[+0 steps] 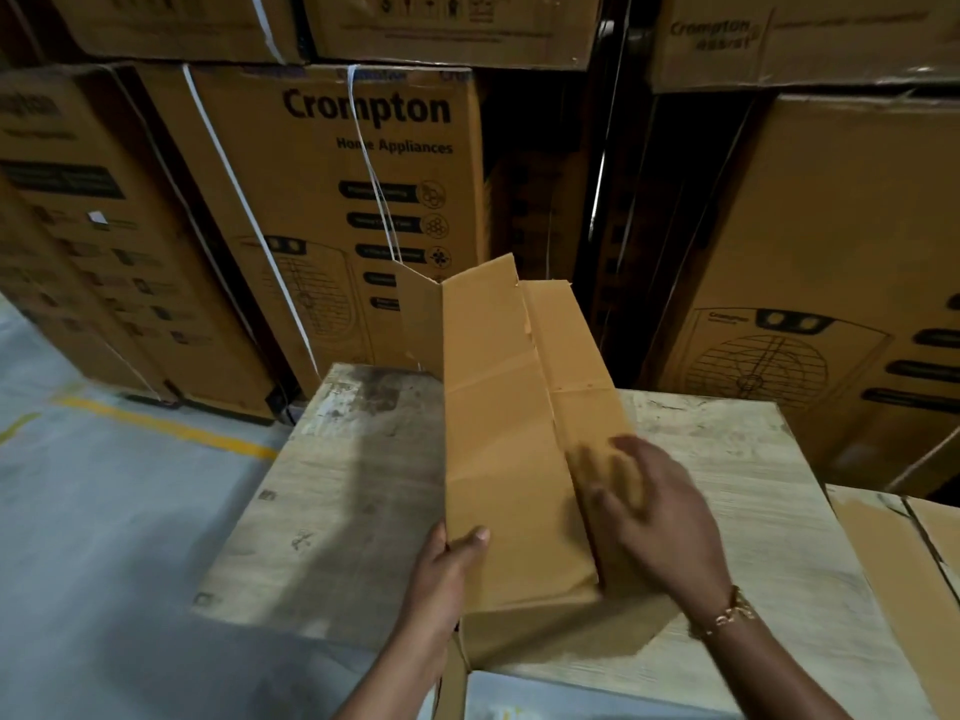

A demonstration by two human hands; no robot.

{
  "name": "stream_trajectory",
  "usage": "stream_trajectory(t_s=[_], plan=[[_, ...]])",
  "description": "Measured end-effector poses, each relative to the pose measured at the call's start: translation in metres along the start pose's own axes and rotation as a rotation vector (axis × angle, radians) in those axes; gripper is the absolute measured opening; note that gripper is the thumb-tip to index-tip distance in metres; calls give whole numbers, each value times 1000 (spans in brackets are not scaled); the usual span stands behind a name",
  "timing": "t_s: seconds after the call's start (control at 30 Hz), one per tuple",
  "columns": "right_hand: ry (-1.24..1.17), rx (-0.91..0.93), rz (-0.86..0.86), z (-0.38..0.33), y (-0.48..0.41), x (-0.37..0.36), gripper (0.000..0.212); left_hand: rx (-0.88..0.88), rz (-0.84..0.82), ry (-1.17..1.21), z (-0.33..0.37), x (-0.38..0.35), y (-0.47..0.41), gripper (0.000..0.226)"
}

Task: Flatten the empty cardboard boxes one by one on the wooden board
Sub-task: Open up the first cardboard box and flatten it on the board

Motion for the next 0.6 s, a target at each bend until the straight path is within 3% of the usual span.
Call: stream_trajectory(t_s=[0.07, 0.1, 0.17, 0.27, 0.33, 0.43, 0.5, 0.6], plan=[[-149, -292, -102, 48, 5, -4, 92, -39, 74, -42, -1, 1, 1, 50], [-327, -464, -187, 63, 12, -12, 104, -62, 97, -57, -4, 0, -2, 45], [-682, -612, -345, 74, 28, -27, 99, -122, 134, -131, -2, -8, -4, 31], [-813, -582, -299, 72, 36, -20, 80, -273, 187, -277, 19, -17, -8, 41], [-853, -563, -232, 65, 36, -8, 77, -340, 96, -281, 40, -24, -11, 52], [-866, -512, -177, 47, 38, 8, 77, -335, -32, -203, 62, -23, -22, 36], [-835, -426, -157, 26, 38, 14, 79, -229, -45, -67, 63, -9, -30, 35], [-681, -310, -214, -10, 35, 5, 81, 100, 14, 225, 34, 17, -41, 42]])
Point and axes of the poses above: each hand's wrist, its own y-axis away from the middle knuckle, its own x-axis out of the back of the hand, z = x × y, the point moved 5 cm from there along -y, towards the middle knuckle, and after that the axes turned 1 degree about x, right-handed, at the moved point
